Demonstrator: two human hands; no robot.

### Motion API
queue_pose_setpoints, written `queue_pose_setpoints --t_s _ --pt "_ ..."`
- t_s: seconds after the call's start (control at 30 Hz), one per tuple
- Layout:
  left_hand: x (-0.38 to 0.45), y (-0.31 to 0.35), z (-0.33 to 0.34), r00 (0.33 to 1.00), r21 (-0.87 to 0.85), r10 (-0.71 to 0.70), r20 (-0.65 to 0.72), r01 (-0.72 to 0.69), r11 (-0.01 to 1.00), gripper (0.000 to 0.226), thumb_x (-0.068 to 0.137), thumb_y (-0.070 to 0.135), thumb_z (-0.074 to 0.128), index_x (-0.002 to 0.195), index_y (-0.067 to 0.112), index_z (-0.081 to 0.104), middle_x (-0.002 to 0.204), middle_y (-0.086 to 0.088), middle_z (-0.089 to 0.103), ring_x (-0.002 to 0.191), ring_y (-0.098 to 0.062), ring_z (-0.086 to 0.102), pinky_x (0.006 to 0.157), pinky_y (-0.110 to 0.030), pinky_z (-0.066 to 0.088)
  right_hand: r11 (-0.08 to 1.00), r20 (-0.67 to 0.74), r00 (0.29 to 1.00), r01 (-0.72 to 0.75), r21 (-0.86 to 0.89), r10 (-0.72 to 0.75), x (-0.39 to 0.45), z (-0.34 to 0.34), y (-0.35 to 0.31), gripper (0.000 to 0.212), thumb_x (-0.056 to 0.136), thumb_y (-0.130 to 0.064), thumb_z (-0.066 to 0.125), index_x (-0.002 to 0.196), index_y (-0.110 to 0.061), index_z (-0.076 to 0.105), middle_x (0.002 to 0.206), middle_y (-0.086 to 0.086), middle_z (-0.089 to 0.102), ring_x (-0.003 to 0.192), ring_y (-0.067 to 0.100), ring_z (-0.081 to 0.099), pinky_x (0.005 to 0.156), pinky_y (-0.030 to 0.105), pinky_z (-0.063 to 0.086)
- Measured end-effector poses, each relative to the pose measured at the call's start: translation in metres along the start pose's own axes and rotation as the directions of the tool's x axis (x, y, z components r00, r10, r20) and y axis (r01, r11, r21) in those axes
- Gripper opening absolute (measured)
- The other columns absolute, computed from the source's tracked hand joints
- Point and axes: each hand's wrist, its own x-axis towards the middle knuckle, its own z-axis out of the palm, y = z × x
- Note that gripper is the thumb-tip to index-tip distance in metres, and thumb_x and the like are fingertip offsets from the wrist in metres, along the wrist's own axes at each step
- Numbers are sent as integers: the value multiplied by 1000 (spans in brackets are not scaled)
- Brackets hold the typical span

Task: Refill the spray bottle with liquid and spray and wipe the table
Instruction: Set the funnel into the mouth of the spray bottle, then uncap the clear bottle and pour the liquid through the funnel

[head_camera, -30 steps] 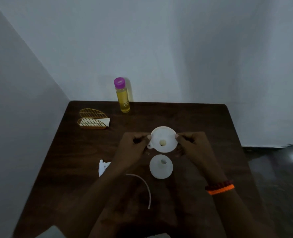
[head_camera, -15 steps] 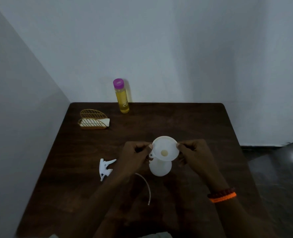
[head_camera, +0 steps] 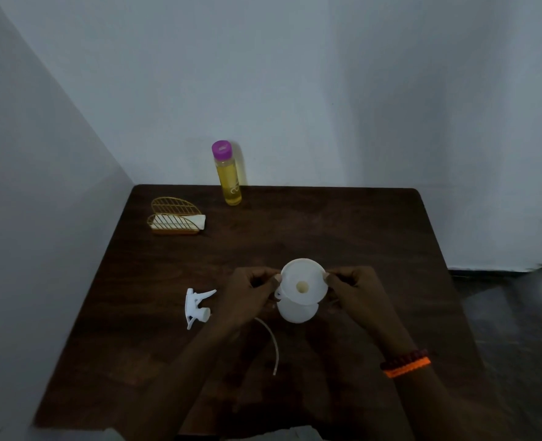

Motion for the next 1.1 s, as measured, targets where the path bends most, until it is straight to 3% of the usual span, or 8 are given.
queue_pose_setpoints --t_s 0.1,0.37,0.5,0.83,0.97,1.1 --pt "0 1 -1 1000 -1 -3 -1 3 1000 15 94 17 65 103 17 77 91 2 77 76 -14 74 59 -20 55 1000 15 1000 -5 -6 5 0 0 0 15 96 -17 60 99 -13 75 83 3 76 68 9 72 51 17 52" --pt "-1 4 -4 999 -4 -44 19 44 999 16 94 23 65 99 15 78 83 -1 77 67 -12 72 57 -18 53 999 16 999 -28 26 27 -1 -5 0 27 96 -31 60 94 -9 75 80 5 75 62 5 70 49 13 49" --pt "0 3 -8 998 -50 -53 41 55 997 20 95 25 63 96 13 79 83 -6 76 70 -17 71 59 -21 54 999 -7 1000 -20 48 20 2 -13 -1 39 95 -40 58 80 -9 74 72 7 74 63 15 71 51 15 50" --pt "20 3 -23 993 -79 -114 28 116 990 22 95 31 63 97 14 77 90 -6 76 82 -19 73 65 -25 57 999 -20 999 -26 28 27 47 -29 -17 32 94 -41 58 89 -13 73 79 6 76 71 16 74 62 27 59" --pt "46 3 -40 992 -71 -127 -24 125 990 21 94 32 64 94 15 76 91 -10 75 79 -19 70 70 -30 57 1000 46 999 -9 -6 9 84 -23 -28 33 94 -41 59 92 -11 73 81 9 76 73 21 75 67 35 61" --pt "82 5 -63 991 44 -91 -94 95 994 17 95 30 63 99 18 73 92 -5 74 82 -15 71 65 -21 57 990 152 988 47 -131 -26 141 -5 -45 32 94 -39 62 95 -8 72 83 11 76 74 24 75 65 36 60"
